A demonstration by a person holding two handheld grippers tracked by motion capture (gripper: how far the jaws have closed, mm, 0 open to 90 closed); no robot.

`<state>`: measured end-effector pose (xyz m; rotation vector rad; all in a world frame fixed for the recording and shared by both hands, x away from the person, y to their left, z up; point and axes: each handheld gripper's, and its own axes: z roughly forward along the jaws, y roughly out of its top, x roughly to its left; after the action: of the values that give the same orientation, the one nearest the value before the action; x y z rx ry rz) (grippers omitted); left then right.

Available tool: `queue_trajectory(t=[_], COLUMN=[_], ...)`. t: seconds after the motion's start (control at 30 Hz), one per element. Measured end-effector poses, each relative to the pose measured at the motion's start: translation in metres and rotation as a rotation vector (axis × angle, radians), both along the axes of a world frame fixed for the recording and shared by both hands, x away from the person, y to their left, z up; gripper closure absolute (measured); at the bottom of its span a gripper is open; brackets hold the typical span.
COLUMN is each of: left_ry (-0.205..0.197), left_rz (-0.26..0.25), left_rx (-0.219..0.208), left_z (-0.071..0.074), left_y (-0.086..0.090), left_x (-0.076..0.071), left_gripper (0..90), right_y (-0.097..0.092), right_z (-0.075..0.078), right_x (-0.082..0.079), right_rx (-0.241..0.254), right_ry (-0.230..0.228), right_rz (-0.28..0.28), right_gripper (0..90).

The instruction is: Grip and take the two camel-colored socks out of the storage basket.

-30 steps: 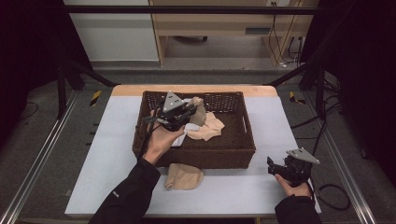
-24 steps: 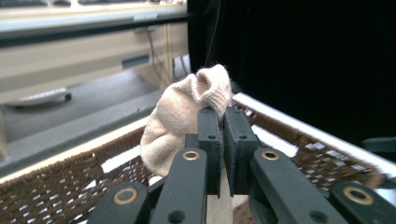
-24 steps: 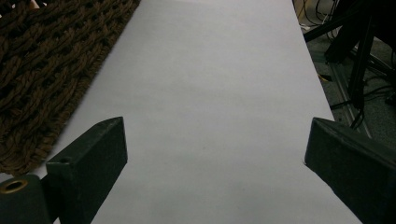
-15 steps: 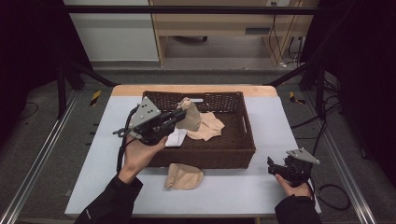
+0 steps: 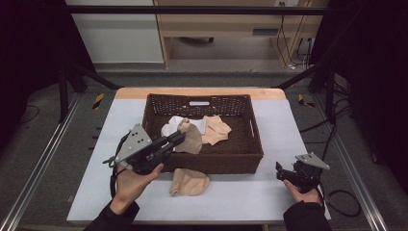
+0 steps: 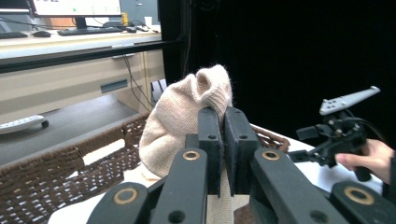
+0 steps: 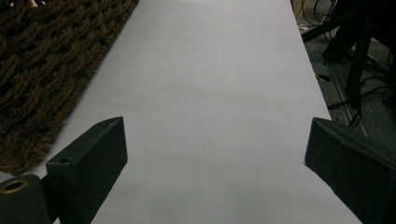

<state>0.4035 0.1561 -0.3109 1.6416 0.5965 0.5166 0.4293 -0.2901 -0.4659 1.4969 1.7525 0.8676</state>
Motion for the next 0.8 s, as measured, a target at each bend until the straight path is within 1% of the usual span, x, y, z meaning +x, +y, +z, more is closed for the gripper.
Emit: queue_trajectory(t=[0.1,0.2,0.3,0.37,0.4,0.47,0.63,0.8], left_ry=[0.003,0.012,0.021,0.033,0.037,0.041,0.06,0.09], left_rz=[-0.018,-0.029,-0.035,-0.042,-0.043,-0.047,-0.068,-0.089], left_rx=[0.005,0.011,0.025,0.027,0.036,0.034,0.058,0.087], left_z=[-0.007,-0.015,-0.023,-0.029,-0.03,-0.033,-0.041,-0.051], left_y=[0.002,0.003,0.004,0.004,0.004,0.003,-0.001,-0.006], left_x=[-0.008,-0.013,-0.017,-0.019,-0.019,-0.021,-0.028,-0.034], left_gripper=[85.5,85.5,85.5,85.5,85.5,85.5,85.5,85.5], right_y=[0.001,0.001,0.001,0.001,0.001,0.002,0.001,0.001], right_z=[0.0,0.0,0.0,0.0,-0.001,-0.001,0.0,0.0], right_x=[0.0,0.0,-0.001,0.0,0.0,0.0,-0.001,-0.001], right_rx=[0.001,0.002,0.0,0.001,0.001,0.0,-0.003,-0.004], right_ry=[0.003,0.003,0.004,0.008,0.011,0.01,0.004,0.005], right_rz=[0.001,0.002,0.002,0.002,0.002,0.003,0.005,0.005], right_gripper=[6.0,6.0,6.0,6.0,6.0,6.0,6.0,6.0])
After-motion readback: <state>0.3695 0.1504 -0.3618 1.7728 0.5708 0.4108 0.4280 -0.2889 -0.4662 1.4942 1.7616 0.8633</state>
